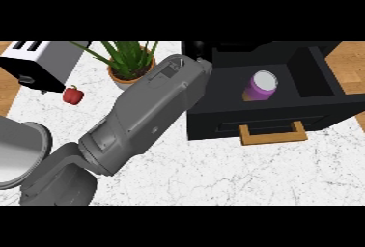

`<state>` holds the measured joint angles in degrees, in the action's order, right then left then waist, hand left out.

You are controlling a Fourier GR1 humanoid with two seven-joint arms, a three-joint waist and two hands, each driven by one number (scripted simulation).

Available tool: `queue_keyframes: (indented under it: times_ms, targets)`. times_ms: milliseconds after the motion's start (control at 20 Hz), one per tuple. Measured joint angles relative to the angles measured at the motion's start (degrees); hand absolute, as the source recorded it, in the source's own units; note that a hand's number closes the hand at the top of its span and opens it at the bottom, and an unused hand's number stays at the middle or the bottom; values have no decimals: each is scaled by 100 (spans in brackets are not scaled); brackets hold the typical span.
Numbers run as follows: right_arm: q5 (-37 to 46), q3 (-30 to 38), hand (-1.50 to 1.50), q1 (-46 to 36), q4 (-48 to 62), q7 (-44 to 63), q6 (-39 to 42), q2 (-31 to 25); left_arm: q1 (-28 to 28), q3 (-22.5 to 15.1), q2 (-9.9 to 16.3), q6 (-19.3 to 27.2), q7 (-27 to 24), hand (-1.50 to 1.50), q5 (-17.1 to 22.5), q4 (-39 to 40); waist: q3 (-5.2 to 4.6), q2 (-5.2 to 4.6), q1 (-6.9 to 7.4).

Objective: Pick up the can, place it into the drawer and close the drawer

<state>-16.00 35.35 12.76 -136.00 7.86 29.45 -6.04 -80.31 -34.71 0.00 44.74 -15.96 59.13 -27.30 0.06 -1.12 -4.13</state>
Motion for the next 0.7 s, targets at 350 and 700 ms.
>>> queue_keyframes:
  times_ms: [350,700]
  targets:
    - [1842,-819,-150,-642,-153,-167,-111,-74,-178,-40,1,132,-45,-150,125,-76,-2,3,199]
    - [4035,-2077,-150,-1314,387,-441,-554,27,-170,36,0,63,78,-150,136,-137,-7,43,413]
